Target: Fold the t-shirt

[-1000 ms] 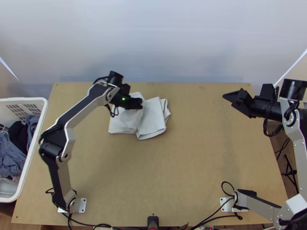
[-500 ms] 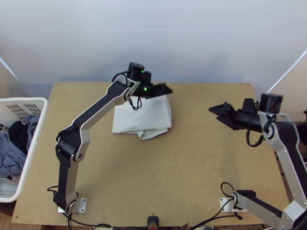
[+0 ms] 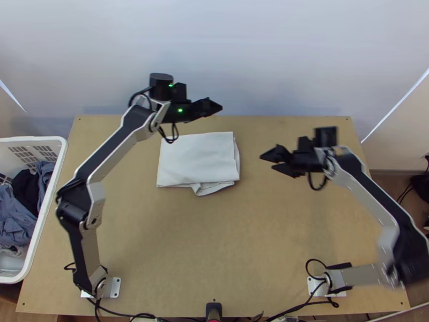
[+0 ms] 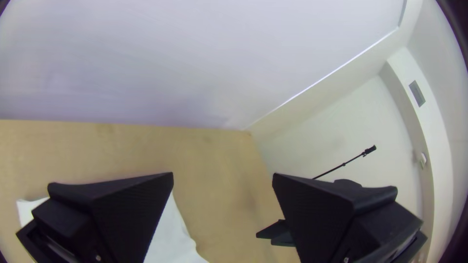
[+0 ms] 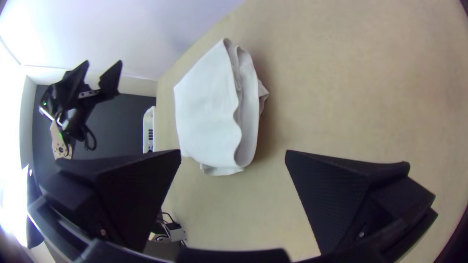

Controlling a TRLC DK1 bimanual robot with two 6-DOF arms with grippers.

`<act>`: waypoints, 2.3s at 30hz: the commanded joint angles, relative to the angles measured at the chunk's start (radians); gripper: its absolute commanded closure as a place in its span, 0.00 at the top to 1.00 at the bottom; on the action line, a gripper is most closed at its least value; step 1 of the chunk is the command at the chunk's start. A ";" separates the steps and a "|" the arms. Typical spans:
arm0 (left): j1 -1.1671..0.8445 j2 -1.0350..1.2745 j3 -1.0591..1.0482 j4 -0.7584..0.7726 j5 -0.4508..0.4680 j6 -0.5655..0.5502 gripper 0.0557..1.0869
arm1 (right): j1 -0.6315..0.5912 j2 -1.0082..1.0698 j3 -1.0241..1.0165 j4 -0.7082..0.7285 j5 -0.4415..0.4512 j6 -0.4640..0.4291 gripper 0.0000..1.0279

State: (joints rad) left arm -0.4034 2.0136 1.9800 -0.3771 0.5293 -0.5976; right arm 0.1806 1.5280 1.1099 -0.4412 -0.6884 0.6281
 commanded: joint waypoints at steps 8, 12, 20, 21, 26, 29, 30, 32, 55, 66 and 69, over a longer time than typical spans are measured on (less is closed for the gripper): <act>0.146 -0.162 -0.122 -0.075 -0.060 0.136 0.96 | 0.092 0.575 0.367 0.032 -0.010 -0.076 0.97; 0.158 -0.165 -0.132 -0.077 -0.074 0.145 0.96 | 0.123 0.649 0.461 0.032 -0.010 -0.073 0.97; 0.161 -0.165 -0.139 -0.077 -0.097 0.151 0.96 | 0.178 0.745 0.591 0.016 -0.010 -0.053 0.97; 0.163 -0.167 -0.141 -0.077 -0.100 0.151 0.96 | 0.188 0.758 0.605 0.016 -0.010 -0.047 0.97; 0.178 -0.167 -0.142 -0.077 -0.101 0.154 0.96 | 0.246 0.816 0.694 -0.017 -0.008 -0.041 0.97; 0.186 -0.170 -0.147 -0.077 -0.101 0.157 0.96 | 0.276 0.845 0.749 -0.056 0.000 -0.036 0.96; 0.190 -0.170 -0.150 -0.077 -0.101 0.159 0.96 | 0.281 0.853 0.768 -0.079 0.001 -0.038 0.96; 0.195 -0.171 -0.153 -0.077 -0.100 0.159 0.96 | 0.278 0.856 0.780 -0.110 0.004 -0.042 0.77; 0.238 -0.179 -0.187 -0.060 -0.098 0.182 0.96 | -0.489 0.462 0.386 -0.152 0.013 -0.304 0.03; 0.227 -0.176 -0.156 -0.059 -0.097 0.180 0.96 | -0.658 0.414 0.303 -0.133 0.107 -0.295 0.03; 0.227 -0.176 -0.155 -0.059 -0.095 0.182 0.96 | -0.679 0.409 0.288 -0.114 0.142 -0.291 0.03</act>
State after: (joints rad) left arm -0.1745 1.8370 1.8145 -0.4351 0.4324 -0.4168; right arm -0.4160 1.9591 1.4414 -0.5850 -0.6106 0.3313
